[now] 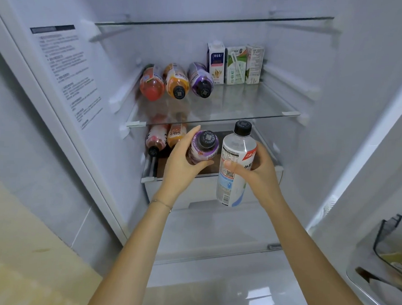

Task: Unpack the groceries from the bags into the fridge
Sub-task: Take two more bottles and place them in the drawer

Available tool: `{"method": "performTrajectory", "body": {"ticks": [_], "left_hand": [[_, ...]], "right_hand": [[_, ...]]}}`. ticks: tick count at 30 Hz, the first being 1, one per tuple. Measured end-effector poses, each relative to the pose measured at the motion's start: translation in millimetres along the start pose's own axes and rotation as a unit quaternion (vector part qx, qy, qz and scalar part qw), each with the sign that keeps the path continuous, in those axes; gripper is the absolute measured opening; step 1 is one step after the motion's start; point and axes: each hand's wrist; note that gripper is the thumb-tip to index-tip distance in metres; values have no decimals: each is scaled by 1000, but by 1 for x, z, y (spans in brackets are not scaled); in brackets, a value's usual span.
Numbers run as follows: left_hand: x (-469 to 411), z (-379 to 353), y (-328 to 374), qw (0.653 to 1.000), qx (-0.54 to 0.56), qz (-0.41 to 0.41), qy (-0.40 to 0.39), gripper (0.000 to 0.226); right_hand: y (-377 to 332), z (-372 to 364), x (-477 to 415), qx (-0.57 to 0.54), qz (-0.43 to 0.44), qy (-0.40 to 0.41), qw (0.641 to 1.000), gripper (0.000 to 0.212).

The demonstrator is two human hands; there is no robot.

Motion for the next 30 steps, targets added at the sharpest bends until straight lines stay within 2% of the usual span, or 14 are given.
{"method": "performTrajectory", "body": {"ticks": [5, 9, 14, 23, 27, 30], "left_hand": [[1, -8, 5, 997, 67, 32, 8, 71], [4, -4, 3, 988, 130, 76, -34, 66], [-1, -1, 0, 983, 130, 116, -51, 72], [-13, 2, -17, 993, -27, 45, -103, 72], [-20, 1, -34, 984, -120, 20, -132, 83], [-22, -3, -48, 968, -205, -18, -147, 82]], "right_hand": [[6, -4, -3, -13, -4, -11, 1000, 61], [7, -8, -6, -25, -19, -16, 999, 56], [10, -8, -7, -13, -22, -14, 1000, 56], [18, -3, -12, -26, -41, -7, 999, 55], [21, 1, -14, -28, -47, 6, 998, 56], [24, 6, -13, -35, -46, 12, 998, 55]]}}
Point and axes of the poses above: each hand's wrist, its own x-axis away from the middle knuckle, its own z-axis out of the back of the hand, y = z × x, and after that the axes turned 3 degrees about x, right-handed
